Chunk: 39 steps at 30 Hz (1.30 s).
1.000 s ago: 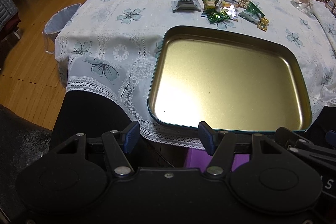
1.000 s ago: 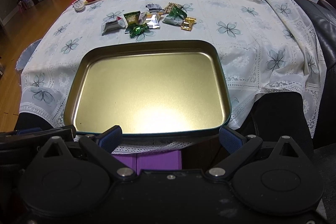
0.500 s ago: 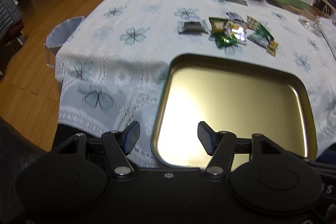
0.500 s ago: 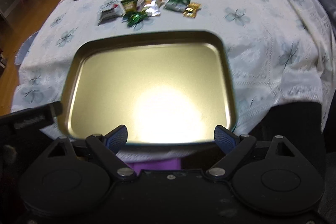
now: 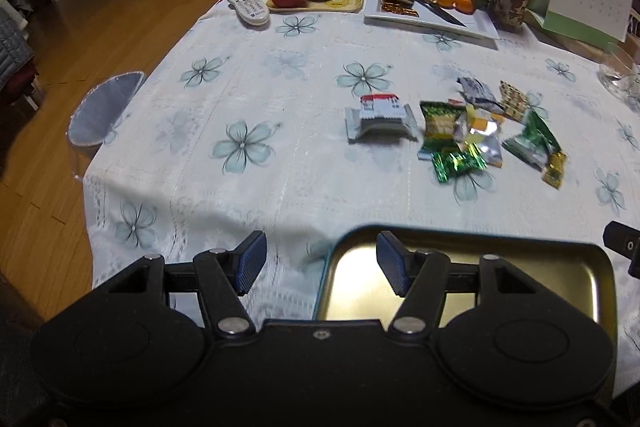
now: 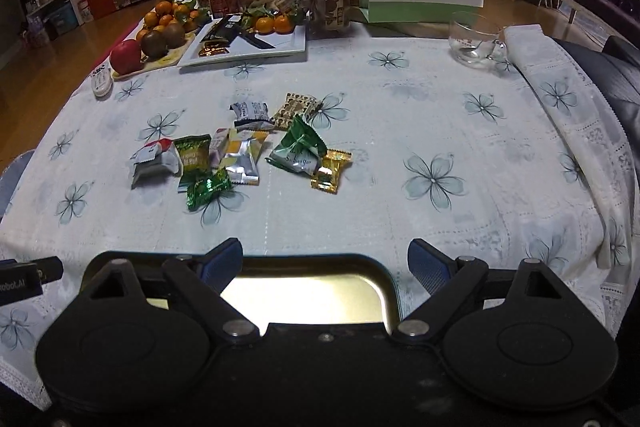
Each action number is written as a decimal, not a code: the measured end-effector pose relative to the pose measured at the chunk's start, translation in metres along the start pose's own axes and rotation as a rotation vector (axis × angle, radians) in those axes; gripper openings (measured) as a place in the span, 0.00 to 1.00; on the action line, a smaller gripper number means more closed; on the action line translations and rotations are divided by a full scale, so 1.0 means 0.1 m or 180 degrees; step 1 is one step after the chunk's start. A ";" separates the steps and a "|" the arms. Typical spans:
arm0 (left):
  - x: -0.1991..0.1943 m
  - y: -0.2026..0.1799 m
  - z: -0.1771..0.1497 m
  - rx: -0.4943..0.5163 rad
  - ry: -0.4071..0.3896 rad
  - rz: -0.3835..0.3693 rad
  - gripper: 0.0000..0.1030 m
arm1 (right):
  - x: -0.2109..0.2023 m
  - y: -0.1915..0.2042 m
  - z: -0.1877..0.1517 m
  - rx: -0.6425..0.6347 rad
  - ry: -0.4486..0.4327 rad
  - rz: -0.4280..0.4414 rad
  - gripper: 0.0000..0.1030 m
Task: Organize snacks
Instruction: 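Move both tools toward the snack pile, right gripper over the gold candy, then grasp the white bar with the left gripper while the right gripper holds the gold candy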
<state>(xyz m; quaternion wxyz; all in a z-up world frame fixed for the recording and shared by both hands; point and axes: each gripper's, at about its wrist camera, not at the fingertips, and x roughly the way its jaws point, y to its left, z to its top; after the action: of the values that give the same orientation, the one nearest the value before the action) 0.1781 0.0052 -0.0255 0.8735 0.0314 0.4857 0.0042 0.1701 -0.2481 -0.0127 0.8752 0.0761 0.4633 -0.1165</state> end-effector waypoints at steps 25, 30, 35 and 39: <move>1.28 -0.17 0.81 0.0232 0.0691 -0.0565 0.51 | 1.71 -0.09 0.76 0.0458 0.0655 0.0259 0.34; 1.34 -0.16 0.86 0.0235 0.0688 -0.0604 0.51 | 1.75 -0.08 0.77 0.0380 0.0563 0.0213 0.23; 1.44 -0.17 1.00 0.0223 0.0707 -0.0599 0.51 | 1.73 -0.17 0.74 0.0443 0.0534 0.0254 0.20; 1.59 -0.24 1.15 0.0259 0.0733 -0.0530 0.51 | 1.71 -0.22 0.72 0.0482 0.0536 0.0270 0.20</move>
<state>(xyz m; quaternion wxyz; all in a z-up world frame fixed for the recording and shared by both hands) 0.3592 -0.0188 -0.1012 0.8074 0.0258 0.5834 -0.0844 0.3144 -0.3100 -0.1148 0.8290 0.1710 0.5215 -0.1073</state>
